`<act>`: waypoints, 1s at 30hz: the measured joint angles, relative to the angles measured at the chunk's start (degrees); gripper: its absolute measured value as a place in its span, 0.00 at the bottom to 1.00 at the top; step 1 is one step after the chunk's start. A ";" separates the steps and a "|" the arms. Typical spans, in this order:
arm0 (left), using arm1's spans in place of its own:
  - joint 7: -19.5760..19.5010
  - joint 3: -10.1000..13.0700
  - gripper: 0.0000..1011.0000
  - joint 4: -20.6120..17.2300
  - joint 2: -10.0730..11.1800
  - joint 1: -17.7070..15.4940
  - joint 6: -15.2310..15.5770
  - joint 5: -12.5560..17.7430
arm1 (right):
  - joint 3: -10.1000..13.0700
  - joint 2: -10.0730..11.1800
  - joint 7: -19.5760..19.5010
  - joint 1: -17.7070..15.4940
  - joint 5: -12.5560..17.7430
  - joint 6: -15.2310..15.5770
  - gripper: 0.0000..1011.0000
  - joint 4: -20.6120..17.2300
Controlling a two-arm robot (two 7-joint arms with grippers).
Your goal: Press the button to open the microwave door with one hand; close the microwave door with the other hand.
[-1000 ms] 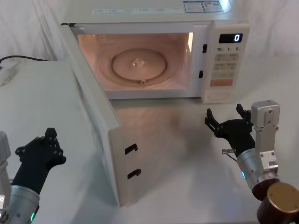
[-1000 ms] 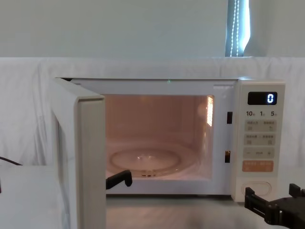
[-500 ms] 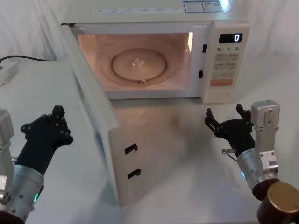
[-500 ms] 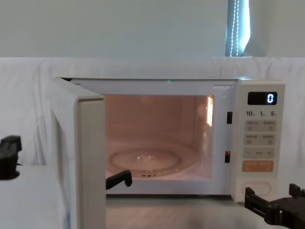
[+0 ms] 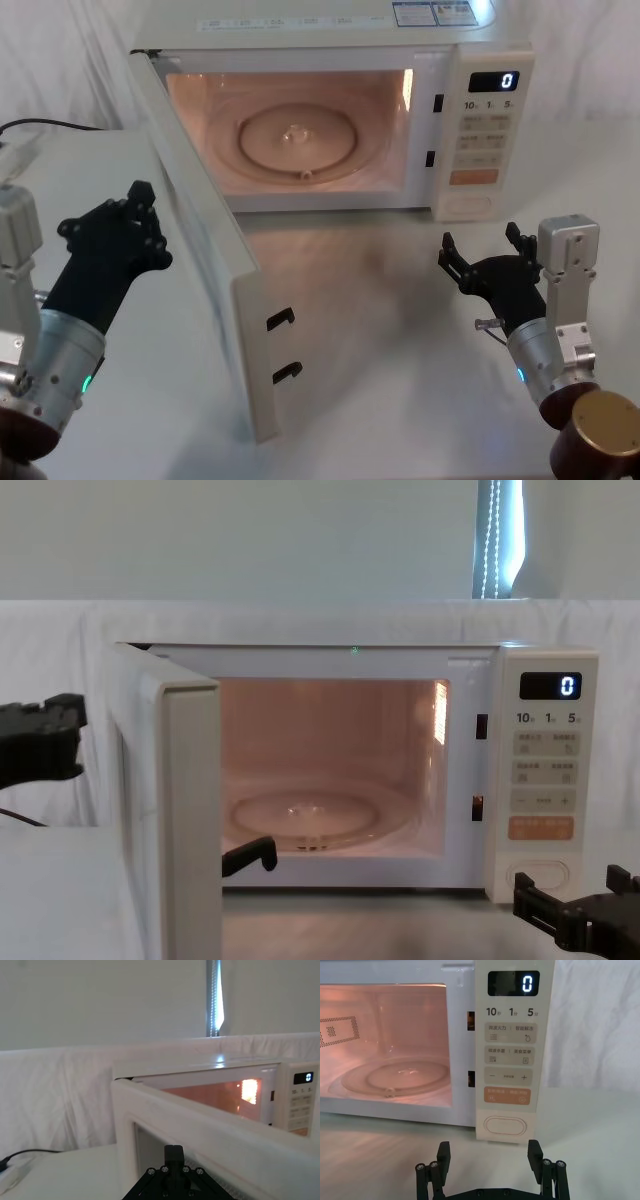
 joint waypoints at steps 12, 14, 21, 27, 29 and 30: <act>-1.78 1.82 0.00 3.33 0.26 -4.84 0.84 -0.25 | -0.01 0.00 0.00 0.00 0.00 0.00 0.99 0.00; -2.08 2.26 0.00 4.44 0.25 -5.92 0.78 -0.37 | 0.00 0.00 0.00 0.00 0.00 0.00 0.99 0.00; -2.82 4.01 0.00 7.85 0.06 -9.10 0.11 -0.34 | 0.00 0.00 0.00 0.00 0.00 0.00 0.99 0.00; -3.44 5.54 0.00 10.37 -0.26 -11.66 -0.57 -0.33 | 0.00 0.00 0.00 0.00 0.00 0.00 0.99 0.00; -3.55 5.95 0.00 11.02 -0.35 -12.32 -0.67 -0.28 | 0.00 0.00 0.00 0.00 0.00 0.00 0.99 0.00; -3.59 6.17 0.00 11.36 -0.41 -12.68 -0.70 -0.26 | 0.00 0.00 0.00 0.00 0.00 0.00 0.99 0.00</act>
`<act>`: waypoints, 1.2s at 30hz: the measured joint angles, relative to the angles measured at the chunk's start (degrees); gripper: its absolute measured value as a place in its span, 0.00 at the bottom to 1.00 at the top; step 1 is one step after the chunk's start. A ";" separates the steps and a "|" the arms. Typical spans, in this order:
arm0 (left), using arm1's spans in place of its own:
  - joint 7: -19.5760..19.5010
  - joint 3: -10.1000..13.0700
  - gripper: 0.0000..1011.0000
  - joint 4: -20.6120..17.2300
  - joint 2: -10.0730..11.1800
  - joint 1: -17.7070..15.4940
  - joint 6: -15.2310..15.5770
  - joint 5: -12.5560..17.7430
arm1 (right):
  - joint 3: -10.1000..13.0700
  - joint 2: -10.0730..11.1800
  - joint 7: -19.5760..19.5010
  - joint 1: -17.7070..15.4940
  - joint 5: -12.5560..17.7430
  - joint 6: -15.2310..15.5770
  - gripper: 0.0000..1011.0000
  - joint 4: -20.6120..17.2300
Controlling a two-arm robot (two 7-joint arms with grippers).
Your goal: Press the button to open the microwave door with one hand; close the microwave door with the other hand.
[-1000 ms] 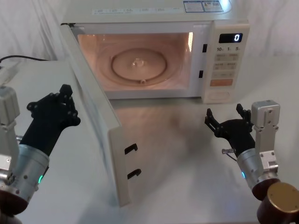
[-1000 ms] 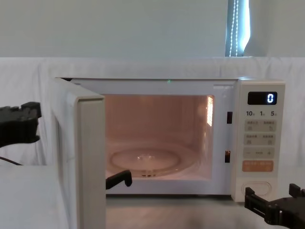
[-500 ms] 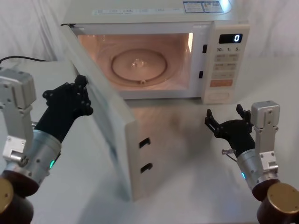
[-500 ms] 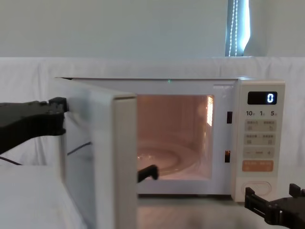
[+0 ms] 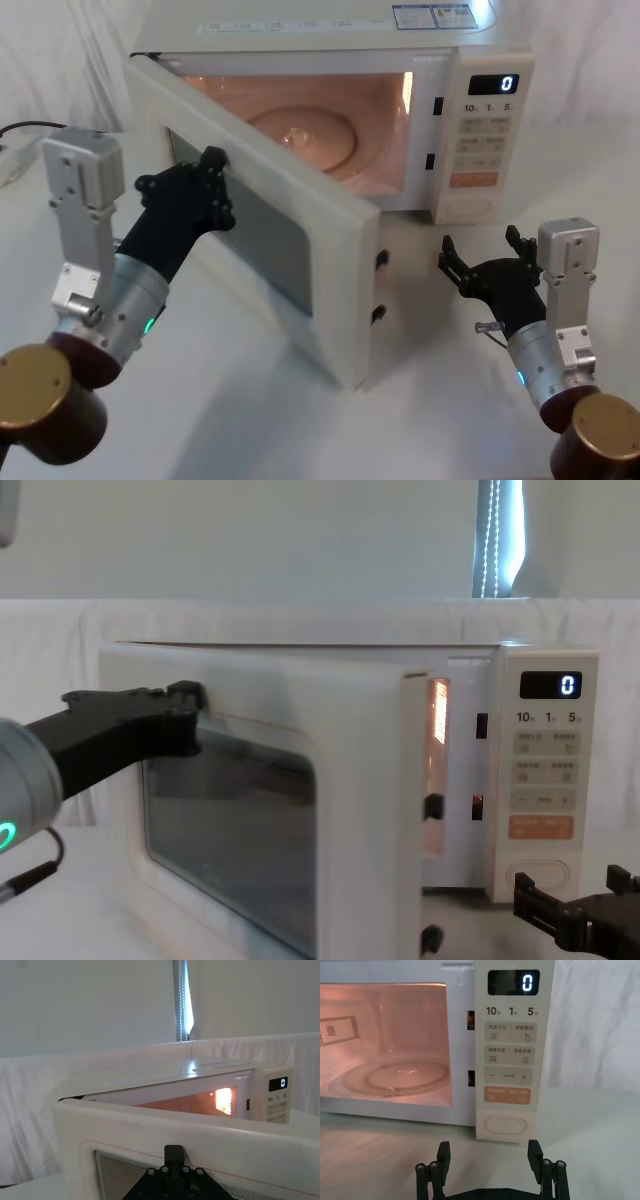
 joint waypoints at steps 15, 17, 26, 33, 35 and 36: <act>-1.56 3.69 0.00 5.53 -2.06 -6.21 -0.05 -1.50 | 0.00 0.00 0.00 0.00 0.00 0.00 0.99 0.00; -1.62 4.37 0.00 6.76 -2.71 -7.42 -0.11 -1.88 | 0.00 0.00 0.00 0.00 0.00 0.00 0.99 0.00; -1.67 6.48 0.00 12.39 -5.84 -11.39 0.57 -4.35 | 0.00 0.00 0.00 0.00 0.00 0.00 0.99 0.00; -1.42 7.55 0.00 16.61 -7.44 -14.30 0.48 -4.98 | 0.00 0.00 0.00 0.00 0.00 0.00 0.99 0.00; -1.23 7.89 0.00 17.96 -7.90 -15.36 0.18 -4.98 | 0.00 0.00 0.00 0.00 0.00 0.00 0.99 0.00; -1.15 8.00 0.00 18.39 -8.06 -15.70 0.10 -4.99 | 0.00 0.00 0.00 0.00 0.00 0.00 0.99 0.00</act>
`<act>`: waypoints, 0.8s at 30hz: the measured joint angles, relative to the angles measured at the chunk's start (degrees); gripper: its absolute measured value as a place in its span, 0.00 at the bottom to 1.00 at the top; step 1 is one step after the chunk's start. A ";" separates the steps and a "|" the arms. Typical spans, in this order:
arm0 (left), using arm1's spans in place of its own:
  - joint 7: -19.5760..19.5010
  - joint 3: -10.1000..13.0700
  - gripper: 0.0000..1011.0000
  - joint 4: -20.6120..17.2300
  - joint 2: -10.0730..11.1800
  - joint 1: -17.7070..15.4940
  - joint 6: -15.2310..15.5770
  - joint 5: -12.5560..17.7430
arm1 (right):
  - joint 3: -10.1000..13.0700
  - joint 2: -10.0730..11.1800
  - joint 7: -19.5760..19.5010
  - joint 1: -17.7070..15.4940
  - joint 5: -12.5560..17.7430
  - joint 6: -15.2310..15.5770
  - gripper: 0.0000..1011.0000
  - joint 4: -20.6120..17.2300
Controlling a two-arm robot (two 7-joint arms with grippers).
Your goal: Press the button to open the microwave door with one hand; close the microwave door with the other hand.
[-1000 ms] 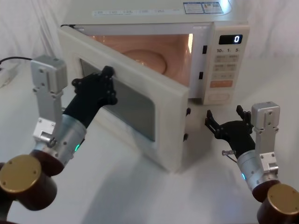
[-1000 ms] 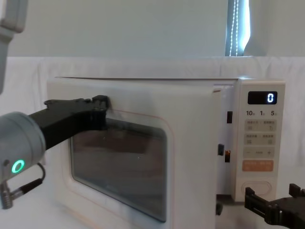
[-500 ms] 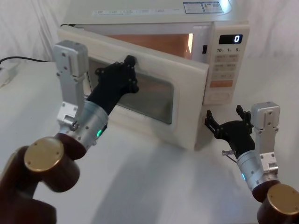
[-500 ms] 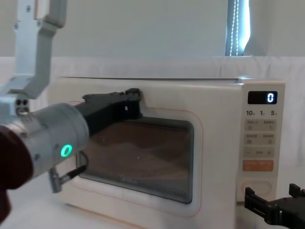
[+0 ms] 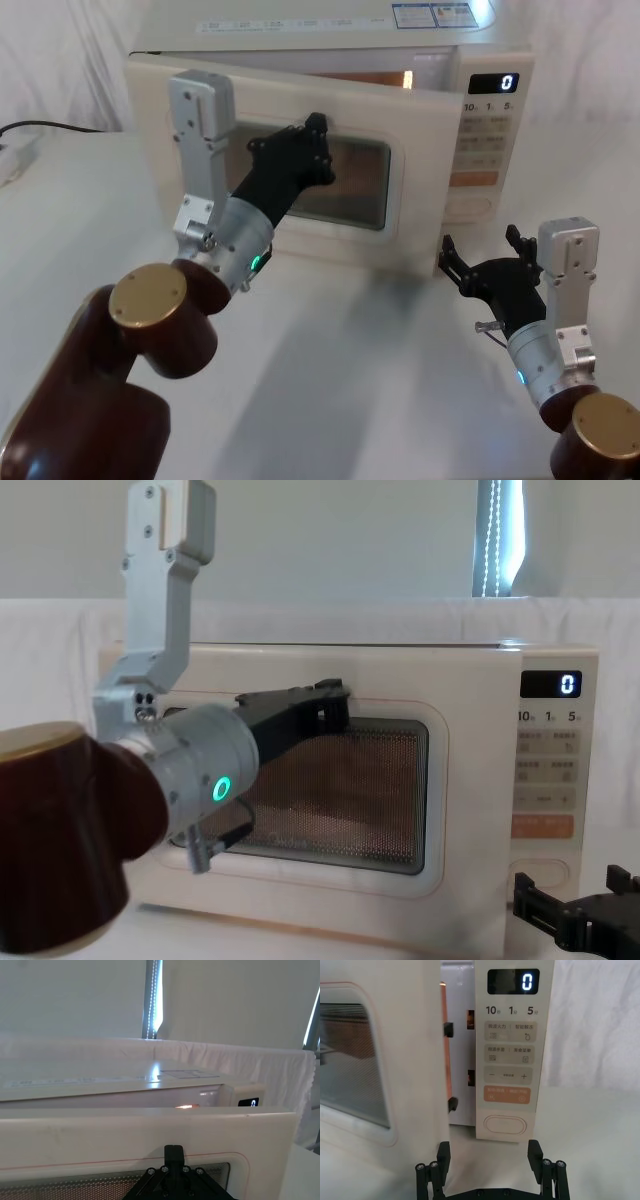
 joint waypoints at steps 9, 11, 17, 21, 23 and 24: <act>1.03 0.50 0.00 3.00 -1.11 -2.74 -0.85 0.44 | 0.00 0.00 0.00 0.00 0.00 0.00 0.99 0.00; 1.25 0.50 0.00 3.58 -1.24 -3.19 -0.96 0.61 | 0.00 0.00 0.00 0.00 0.00 0.00 0.99 0.00; 1.73 0.45 0.00 5.01 -1.46 -4.25 -1.31 1.21 | 0.00 0.00 0.00 0.00 0.00 0.00 0.99 0.00; 2.16 0.36 0.00 6.08 -1.80 -5.11 -1.62 1.74 | 0.00 0.00 0.00 0.00 0.00 0.00 0.99 0.00; 2.34 0.31 0.00 6.47 -1.96 -5.44 -1.73 2.02 | 0.00 0.00 0.00 0.00 0.00 0.00 0.99 0.00; 2.40 0.30 0.00 6.60 -2.02 -5.55 -1.77 2.12 | 0.00 0.00 0.00 0.00 0.00 0.00 0.99 0.00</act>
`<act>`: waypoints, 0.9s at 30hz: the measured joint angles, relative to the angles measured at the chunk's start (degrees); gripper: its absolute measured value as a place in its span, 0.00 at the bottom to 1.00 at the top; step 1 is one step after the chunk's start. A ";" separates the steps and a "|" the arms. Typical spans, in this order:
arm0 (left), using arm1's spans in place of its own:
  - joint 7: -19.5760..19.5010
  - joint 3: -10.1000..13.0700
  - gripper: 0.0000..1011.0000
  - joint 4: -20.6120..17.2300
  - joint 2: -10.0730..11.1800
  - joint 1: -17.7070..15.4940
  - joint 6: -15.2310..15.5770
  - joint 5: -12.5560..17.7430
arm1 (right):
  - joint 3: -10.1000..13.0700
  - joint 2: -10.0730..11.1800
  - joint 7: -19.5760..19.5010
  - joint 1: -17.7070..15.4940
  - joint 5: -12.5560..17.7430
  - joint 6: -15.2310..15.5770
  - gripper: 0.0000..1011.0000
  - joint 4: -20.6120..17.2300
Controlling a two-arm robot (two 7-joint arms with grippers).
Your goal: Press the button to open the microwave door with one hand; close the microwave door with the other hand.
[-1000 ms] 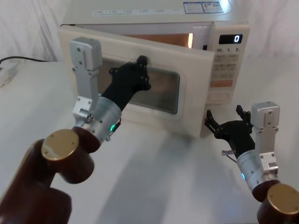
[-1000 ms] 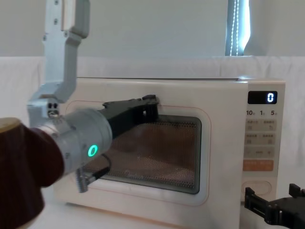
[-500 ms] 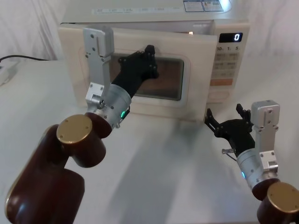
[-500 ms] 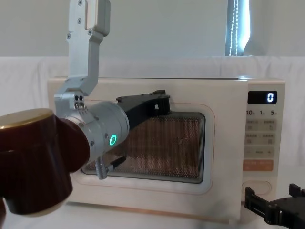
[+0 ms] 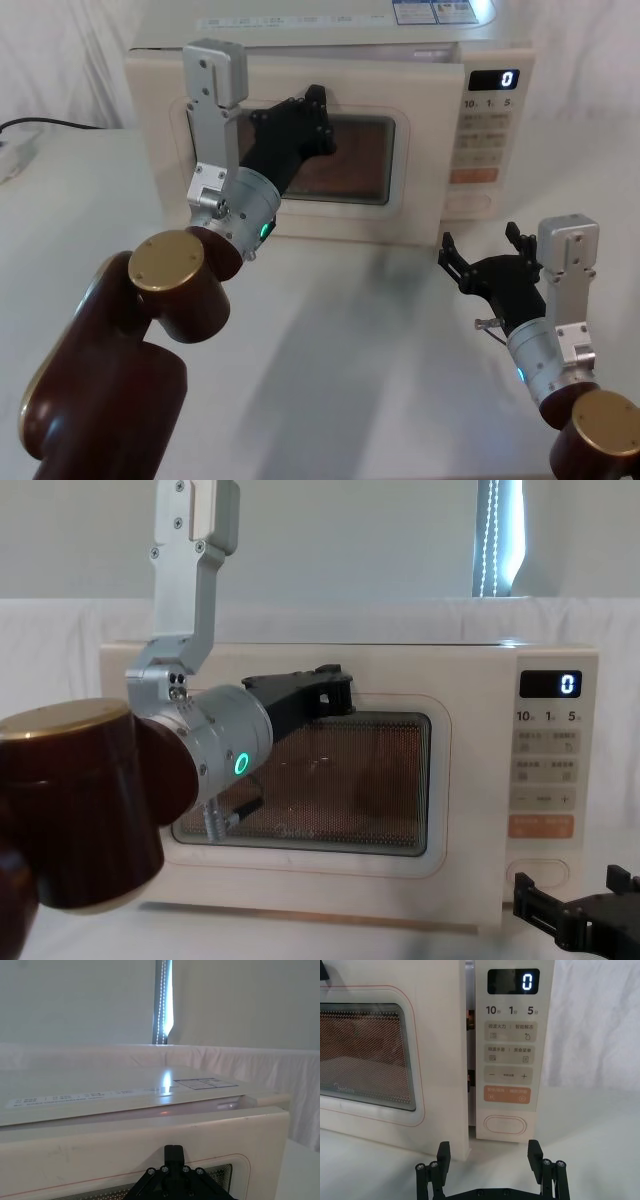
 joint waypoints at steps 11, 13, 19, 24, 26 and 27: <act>0.87 -0.37 0.00 0.75 -0.61 -0.43 -0.17 1.16 | 0.00 0.00 0.00 0.00 0.00 0.00 0.99 0.00; 1.01 -0.52 0.00 1.12 -0.71 -0.62 -0.35 1.41 | 0.00 0.00 -0.01 0.00 0.00 0.00 0.99 0.00; 1.12 -0.87 0.00 2.67 -1.02 -1.51 -0.82 2.04 | 0.00 0.00 0.00 0.00 0.00 0.00 0.99 0.00; 0.99 -0.90 0.00 3.63 -1.37 -2.33 -1.04 2.42 | 0.00 0.00 0.00 0.00 0.00 0.00 0.99 0.00; 0.86 -0.88 0.00 4.09 -1.53 -2.66 -1.16 2.58 | 0.01 0.00 0.00 0.00 0.00 0.00 0.99 0.00; 0.81 -0.86 0.00 4.25 -1.58 -2.77 -1.20 2.63 | 0.00 0.00 0.00 0.00 0.00 0.00 0.99 0.00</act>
